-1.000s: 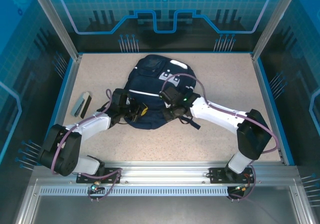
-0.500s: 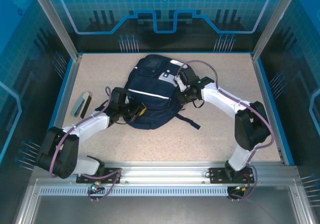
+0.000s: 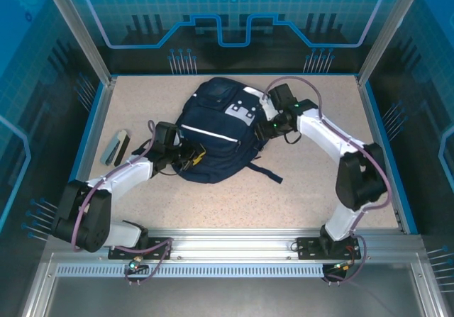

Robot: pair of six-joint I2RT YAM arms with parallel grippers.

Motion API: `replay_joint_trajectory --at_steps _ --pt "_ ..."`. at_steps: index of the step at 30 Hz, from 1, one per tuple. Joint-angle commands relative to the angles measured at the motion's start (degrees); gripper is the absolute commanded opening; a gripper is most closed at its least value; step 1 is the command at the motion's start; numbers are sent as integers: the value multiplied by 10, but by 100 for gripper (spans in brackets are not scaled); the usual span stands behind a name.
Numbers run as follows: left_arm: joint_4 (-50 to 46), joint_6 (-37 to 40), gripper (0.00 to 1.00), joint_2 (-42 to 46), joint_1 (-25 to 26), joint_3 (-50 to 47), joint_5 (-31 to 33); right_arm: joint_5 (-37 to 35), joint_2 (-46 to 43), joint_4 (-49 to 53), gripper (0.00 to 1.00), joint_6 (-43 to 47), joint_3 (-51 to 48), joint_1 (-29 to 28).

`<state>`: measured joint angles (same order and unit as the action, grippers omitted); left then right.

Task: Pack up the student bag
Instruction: Zip the student bag at the center of the table.

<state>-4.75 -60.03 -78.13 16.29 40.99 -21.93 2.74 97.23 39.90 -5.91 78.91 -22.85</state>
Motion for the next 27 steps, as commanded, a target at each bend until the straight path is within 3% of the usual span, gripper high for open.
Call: replay_joint_trajectory --at_steps 1,8,11,14,24,27 --pt "-37 23 30 31 0 27 -12 77 -57 9 49 -19 -35 -32" --pt "-102 48 46 108 -1 44 43 133 -78 -60 51 -121 -75 -83" --pt "-116 55 49 114 -1 49 51 128 -70 -93 48 -139 -89 -97" --pt "-120 56 52 113 -3 51 57 119 -54 -101 38 -147 -89 -97" --pt "-112 54 57 106 -3 45 68 137 -19 -145 37 -195 -95 -97" --pt "-113 59 57 99 -3 45 68 137 -14 -163 32 -214 -100 -98"
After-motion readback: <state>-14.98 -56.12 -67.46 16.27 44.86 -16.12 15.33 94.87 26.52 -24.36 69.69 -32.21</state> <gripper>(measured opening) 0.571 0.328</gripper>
